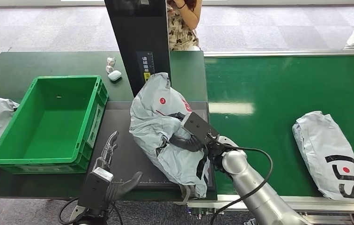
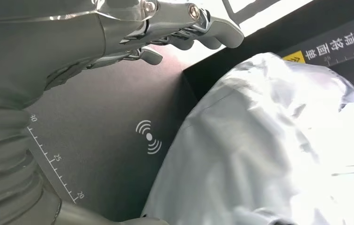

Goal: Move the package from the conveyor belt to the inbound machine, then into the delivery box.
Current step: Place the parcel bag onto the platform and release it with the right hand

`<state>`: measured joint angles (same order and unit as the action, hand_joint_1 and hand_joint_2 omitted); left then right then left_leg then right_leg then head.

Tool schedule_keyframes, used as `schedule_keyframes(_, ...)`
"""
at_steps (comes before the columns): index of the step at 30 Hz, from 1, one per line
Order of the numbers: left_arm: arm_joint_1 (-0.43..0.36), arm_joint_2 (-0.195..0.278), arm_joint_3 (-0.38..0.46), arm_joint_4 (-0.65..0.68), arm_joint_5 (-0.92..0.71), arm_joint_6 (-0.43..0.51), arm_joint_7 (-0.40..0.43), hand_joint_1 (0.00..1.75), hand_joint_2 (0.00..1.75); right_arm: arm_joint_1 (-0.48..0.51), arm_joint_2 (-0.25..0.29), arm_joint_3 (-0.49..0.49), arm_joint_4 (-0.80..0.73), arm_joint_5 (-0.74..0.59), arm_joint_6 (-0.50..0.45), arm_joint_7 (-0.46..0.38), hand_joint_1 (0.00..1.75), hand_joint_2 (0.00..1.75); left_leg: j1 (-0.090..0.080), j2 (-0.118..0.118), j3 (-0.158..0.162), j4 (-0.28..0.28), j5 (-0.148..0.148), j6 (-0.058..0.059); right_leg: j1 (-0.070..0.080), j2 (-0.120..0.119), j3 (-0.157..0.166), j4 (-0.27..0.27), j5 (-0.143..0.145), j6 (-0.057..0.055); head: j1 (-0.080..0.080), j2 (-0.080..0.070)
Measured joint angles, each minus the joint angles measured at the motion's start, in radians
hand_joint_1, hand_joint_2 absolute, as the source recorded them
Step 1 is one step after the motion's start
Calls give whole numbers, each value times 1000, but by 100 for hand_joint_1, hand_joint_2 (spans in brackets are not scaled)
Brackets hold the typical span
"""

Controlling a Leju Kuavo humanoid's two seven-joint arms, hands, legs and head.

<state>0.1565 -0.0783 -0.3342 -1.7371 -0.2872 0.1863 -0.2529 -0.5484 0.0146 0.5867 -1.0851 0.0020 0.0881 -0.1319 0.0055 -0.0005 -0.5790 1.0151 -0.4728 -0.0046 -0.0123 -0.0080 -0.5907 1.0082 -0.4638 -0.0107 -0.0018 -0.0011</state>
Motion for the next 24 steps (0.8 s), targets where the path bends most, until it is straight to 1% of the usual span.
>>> schedule_keyframes(4, 0, 2, 0, 0, 0, 3, 0, 0, 175, -11, 0, 24, 53, 10, -16, 12, 0, 175, 0, 0, 0, 0, 0, 0, 0, 0, 0, 0, 0, 0, 0, 0)
schedule_keyframes(8, -1, 2, 1, 0, 6, 14, -1, 0, 175, -17, 0, 36, 87, 3, -8, 5, 0, 175, 0, 0, 0, 0, 0, 0, 0, 0, 0, 0, 0, 0, 0, 0)
schedule_keyframes(13, -1, 3, 4, 0, 10, 54, -19, 0, 175, -14, -5, 42, 104, -55, 34, -53, 0, 175, 0, 0, 0, 0, 0, 0, 0, 0, 0, 0, 0, 0, 0, 0)
schedule_keyframes(18, -1, 4, 4, 0, 10, 79, -24, 0, 175, 16, -18, 28, 78, -119, 46, -118, 0, 175, 0, 0, 0, 0, 0, 0, 0, 0, 0, 0, 0, 0, 0, 0)
schedule_keyframes(24, -3, 6, 4, 0, 10, 86, -24, 0, 175, 79, -28, -17, 5, -185, 54, -149, 0, 175, 0, 1, 0, 0, 0, 0, 0, 1, -1, 0, 0, 0, 0, 0)
